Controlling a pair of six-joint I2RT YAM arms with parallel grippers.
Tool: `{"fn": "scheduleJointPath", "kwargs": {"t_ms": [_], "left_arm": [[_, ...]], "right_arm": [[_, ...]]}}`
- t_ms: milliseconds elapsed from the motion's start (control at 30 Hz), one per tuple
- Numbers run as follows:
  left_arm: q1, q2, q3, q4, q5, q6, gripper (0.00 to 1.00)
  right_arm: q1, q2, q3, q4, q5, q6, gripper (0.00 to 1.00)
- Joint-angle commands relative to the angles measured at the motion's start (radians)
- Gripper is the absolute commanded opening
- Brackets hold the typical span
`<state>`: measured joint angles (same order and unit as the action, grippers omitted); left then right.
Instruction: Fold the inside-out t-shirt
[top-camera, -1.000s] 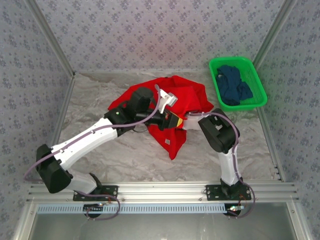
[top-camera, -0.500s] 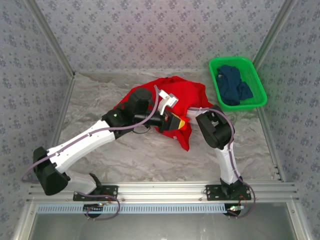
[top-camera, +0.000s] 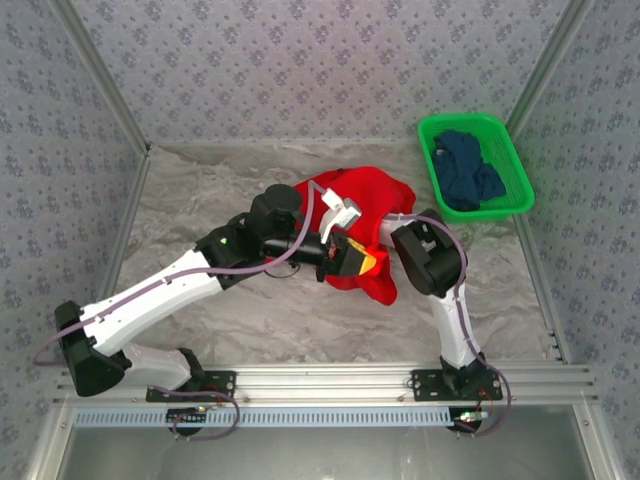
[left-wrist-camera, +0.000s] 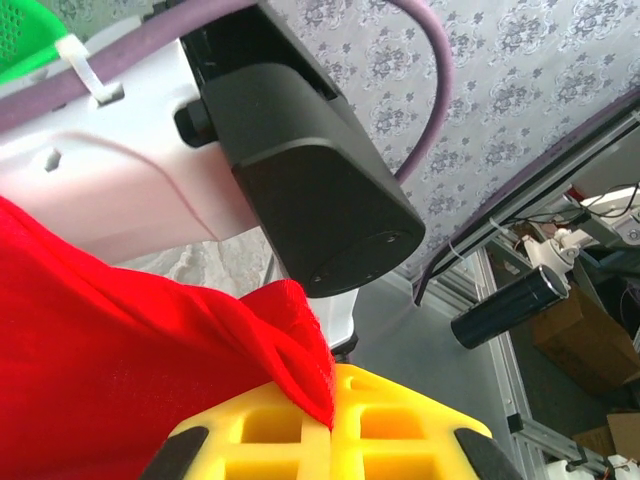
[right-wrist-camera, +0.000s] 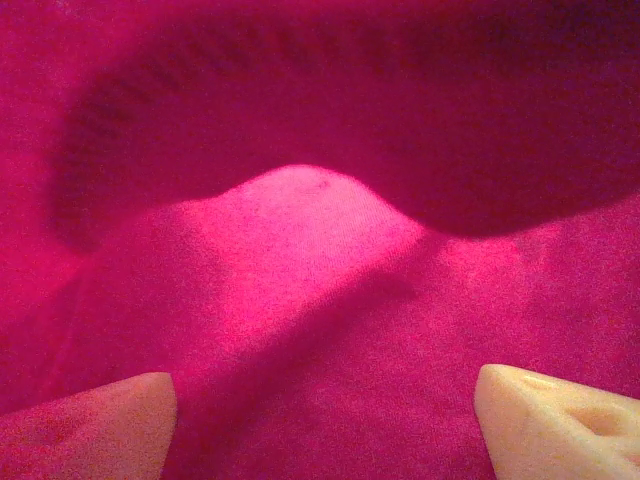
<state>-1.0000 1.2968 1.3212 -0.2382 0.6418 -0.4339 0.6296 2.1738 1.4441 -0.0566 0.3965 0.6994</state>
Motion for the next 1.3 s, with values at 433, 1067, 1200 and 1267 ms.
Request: {"fn": "scheduleJointPath", "kwargs": {"t_ms": [433, 1067, 1200, 1267], "left_arm": [[0.013, -0.137, 0.020, 0.023, -0.151, 0.033, 0.00], [0.464, -0.246, -0.113, -0.093, -0.491, -0.092, 0.00], [0.636, -0.227, -0.158, -0.061, -0.585, -0.119, 0.00], [0.708, -0.200, -0.179, -0.024, -0.610, -0.134, 0.00]], "right_arm": [[0.021, 0.018, -0.022, -0.287, -0.102, -0.023, 0.56], [0.009, -0.149, -0.141, -0.234, -0.248, -0.203, 0.00], [0.006, -0.244, -0.193, -0.270, -0.272, -0.274, 0.00], [0.005, -0.292, -0.221, -0.280, -0.293, -0.310, 0.00]]}}
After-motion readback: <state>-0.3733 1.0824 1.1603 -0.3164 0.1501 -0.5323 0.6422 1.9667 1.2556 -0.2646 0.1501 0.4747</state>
